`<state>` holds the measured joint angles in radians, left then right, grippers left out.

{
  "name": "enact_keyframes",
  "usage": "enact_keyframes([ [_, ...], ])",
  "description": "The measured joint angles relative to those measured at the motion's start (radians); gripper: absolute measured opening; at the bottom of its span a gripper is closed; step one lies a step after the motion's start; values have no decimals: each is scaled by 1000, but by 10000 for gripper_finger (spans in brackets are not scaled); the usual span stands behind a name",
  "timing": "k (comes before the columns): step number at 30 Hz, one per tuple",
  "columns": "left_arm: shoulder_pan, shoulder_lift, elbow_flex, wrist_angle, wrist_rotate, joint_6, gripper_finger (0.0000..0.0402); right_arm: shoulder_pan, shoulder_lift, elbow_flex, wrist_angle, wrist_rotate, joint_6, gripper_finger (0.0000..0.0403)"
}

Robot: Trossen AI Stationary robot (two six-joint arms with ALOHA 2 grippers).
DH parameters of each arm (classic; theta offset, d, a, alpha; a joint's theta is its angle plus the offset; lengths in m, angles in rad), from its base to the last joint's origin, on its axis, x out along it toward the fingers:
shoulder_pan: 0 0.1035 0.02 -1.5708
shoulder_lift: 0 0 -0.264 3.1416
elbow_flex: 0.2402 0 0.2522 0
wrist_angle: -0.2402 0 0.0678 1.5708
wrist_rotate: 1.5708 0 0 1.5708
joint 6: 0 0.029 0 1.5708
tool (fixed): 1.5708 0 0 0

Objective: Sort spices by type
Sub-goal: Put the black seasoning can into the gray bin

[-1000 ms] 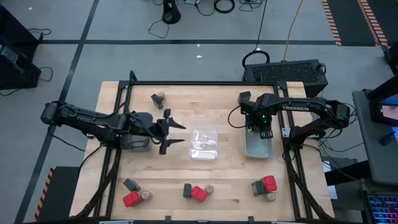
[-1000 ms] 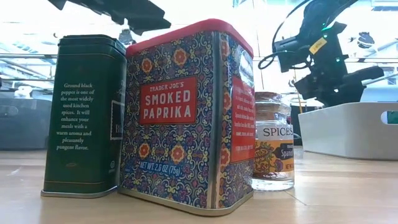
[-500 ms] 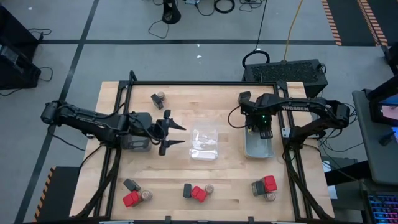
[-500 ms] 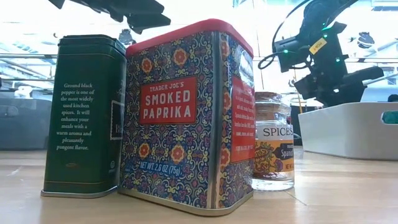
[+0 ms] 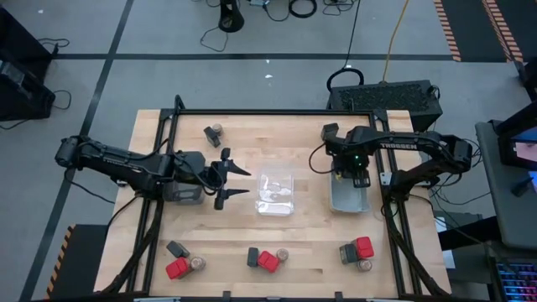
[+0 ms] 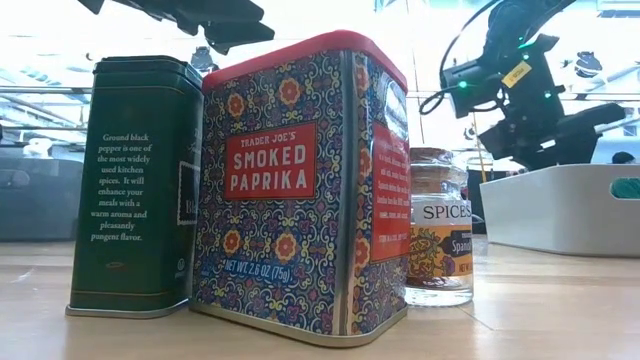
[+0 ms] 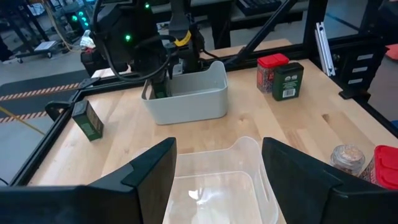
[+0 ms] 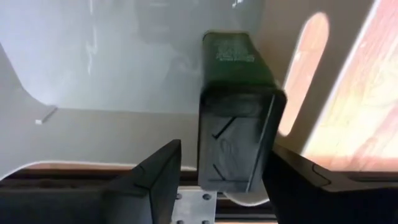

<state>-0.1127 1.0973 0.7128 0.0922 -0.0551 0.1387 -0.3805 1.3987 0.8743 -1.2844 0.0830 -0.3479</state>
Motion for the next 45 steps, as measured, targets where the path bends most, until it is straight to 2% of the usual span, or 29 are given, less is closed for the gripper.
enact_keyframes([
  [8,0,0,0,2,0,0,241,0,0,88,-78,0,32,192],
  [14,0,0,0,5,-2,6,241,1,0,235,-130,59,34,192],
  [20,1,0,0,-48,-62,30,241,1,0,394,-113,108,-22,192],
  [25,24,-21,-3,-145,-122,31,241,1,0,500,22,105,-133,192],
  [29,44,-123,-72,-103,-128,27,242,3,0,539,188,100,-177,191],
  [32,62,-249,-143,-92,-135,7,241,3,0,539,302,99,-171,190],
  [38,74,-459,-243,-50,-136,-47,241,3,21,539,424,96,-180,190],
  [45,73,-516,-247,-64,-106,-80,241,25,127,539,597,29,-64,190],
])
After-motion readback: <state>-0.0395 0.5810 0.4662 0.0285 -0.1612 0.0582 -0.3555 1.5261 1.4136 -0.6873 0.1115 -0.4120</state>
